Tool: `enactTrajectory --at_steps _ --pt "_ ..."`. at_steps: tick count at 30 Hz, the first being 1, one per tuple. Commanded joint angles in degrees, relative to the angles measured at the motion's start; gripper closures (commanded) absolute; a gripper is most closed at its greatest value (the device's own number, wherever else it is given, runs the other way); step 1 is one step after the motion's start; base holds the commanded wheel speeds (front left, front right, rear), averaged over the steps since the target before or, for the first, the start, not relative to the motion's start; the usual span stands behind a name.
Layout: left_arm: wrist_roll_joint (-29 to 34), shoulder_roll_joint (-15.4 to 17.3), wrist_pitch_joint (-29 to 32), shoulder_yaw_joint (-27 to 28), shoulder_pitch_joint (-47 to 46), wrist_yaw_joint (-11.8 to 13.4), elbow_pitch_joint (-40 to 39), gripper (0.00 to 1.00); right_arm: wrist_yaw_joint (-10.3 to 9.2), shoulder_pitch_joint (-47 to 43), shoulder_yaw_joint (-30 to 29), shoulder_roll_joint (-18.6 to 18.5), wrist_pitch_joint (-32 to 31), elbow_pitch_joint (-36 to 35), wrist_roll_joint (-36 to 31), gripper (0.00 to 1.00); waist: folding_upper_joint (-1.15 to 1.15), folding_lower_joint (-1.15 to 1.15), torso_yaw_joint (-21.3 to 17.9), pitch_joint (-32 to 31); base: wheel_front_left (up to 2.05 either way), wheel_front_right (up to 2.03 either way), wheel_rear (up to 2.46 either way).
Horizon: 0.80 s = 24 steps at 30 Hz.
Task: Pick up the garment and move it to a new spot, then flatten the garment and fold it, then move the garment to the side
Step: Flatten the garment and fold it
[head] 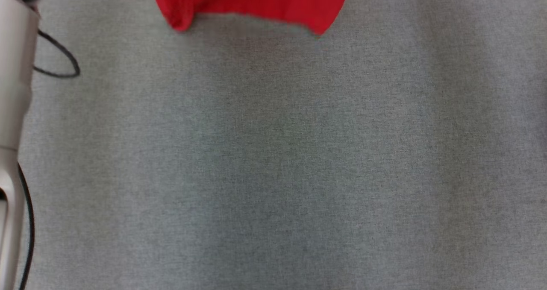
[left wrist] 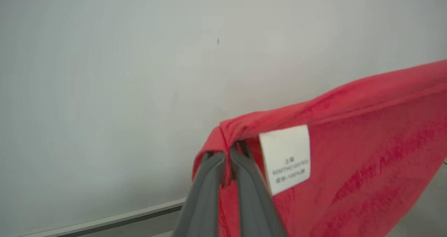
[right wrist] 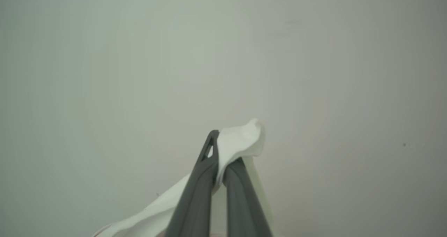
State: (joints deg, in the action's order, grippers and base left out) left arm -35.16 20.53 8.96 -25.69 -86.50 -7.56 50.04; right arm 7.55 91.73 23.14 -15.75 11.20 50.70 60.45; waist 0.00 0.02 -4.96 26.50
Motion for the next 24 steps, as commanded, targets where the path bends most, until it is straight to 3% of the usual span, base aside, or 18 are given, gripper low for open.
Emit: enactTrajectory --at_steps 1,8,15,24 --pt "0.1 0.4 -1.0 0.5 -2.5 0.2 1.8 1.0 -0.14 3.5 0.3 -0.3 0.5 1.8 -1.0 1.0 0.0 -0.02 0.1 0.0 0.0 0.0 0.0" --pt "-0.6 -1.5 -3.7 0.3 -10.6 0.2 6.6 1.0 -0.15 13.6 2.0 -0.6 0.7 8.1 -3.7 1.0 0.0 -0.02 0.9 -0.2 0.0 0.0 0.0" --pt "-2.8 -2.8 -3.3 -2.2 -12.2 0.2 9.2 1.0 -0.14 17.4 4.0 -0.2 -0.7 10.1 -4.1 1.0 0.0 -0.02 1.1 1.3 0.0 0.0 0.0" --pt "-6.0 -0.4 -3.2 -9.3 -6.5 0.1 7.4 1.0 -0.14 9.6 11.4 -1.8 -6.4 4.0 -2.4 1.0 0.0 -0.02 -0.1 1.9 0.0 0.0 0.0"
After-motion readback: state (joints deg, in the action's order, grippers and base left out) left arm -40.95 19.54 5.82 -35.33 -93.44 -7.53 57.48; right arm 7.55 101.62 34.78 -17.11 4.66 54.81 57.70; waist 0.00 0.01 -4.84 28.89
